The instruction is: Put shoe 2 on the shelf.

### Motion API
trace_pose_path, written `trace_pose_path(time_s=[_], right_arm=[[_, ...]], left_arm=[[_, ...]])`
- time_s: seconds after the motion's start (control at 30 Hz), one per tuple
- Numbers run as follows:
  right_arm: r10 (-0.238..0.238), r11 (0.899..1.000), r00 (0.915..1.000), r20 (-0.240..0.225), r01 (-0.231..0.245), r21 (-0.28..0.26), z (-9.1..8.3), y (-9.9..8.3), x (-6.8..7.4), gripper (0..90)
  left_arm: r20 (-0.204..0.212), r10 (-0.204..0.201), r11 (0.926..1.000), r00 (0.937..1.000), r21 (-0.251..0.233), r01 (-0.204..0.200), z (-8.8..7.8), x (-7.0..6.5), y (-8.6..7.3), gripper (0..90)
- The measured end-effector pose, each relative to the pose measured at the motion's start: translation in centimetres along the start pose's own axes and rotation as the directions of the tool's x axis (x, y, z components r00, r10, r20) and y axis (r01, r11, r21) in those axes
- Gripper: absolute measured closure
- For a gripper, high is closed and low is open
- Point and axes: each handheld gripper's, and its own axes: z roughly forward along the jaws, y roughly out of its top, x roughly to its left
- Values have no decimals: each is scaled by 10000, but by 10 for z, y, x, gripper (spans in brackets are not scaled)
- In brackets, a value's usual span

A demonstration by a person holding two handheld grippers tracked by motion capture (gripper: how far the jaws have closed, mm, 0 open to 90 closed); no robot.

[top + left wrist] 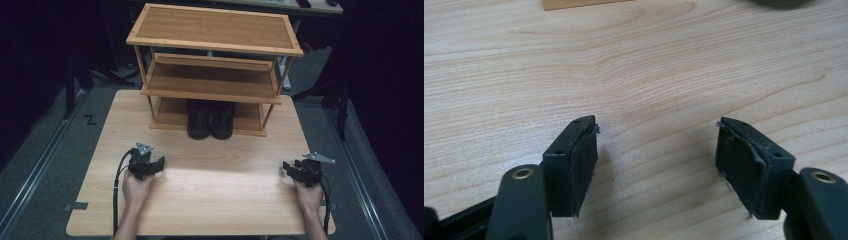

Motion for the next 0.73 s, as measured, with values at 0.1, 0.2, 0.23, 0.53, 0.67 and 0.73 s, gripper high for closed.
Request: trace_pose_path(time_s=[0.1, 0.2, 0.23, 0.53, 0.67, 0.73], right_arm=[[-146, 9999, 9998, 98, 145, 43, 0, 0, 2, 414], [-470, 9988, 9984, 324, 465, 150, 1, 0, 6, 399], [-654, 9978, 9969, 443, 647, 173, 2, 0, 8, 394], [-910, 9956, 9943, 549, 896, 273, 3, 0, 11, 377], [-920, 9955, 9943, 545, 906, 273, 3, 0, 11, 376], [-922, 9955, 9943, 540, 908, 274, 3, 0, 12, 373]], left_arm=[[10, 4, 10000, 10000, -2, -4, 0, 0, 0, 323], [-3, 24, 10000, 10000, 2, -24, 0, 0, 0, 318], [-3, 29, 10000, 10000, 3, -29, 0, 0, 0, 318], [66, 16, 10000, 10000, 0, -16, 0, 0, 0, 306], [61, 2, 10000, 10000, 4, -2, 0, 0, 0, 303], [81, -21, 10000, 10000, 1, 21, 1, 0, 0, 299]])
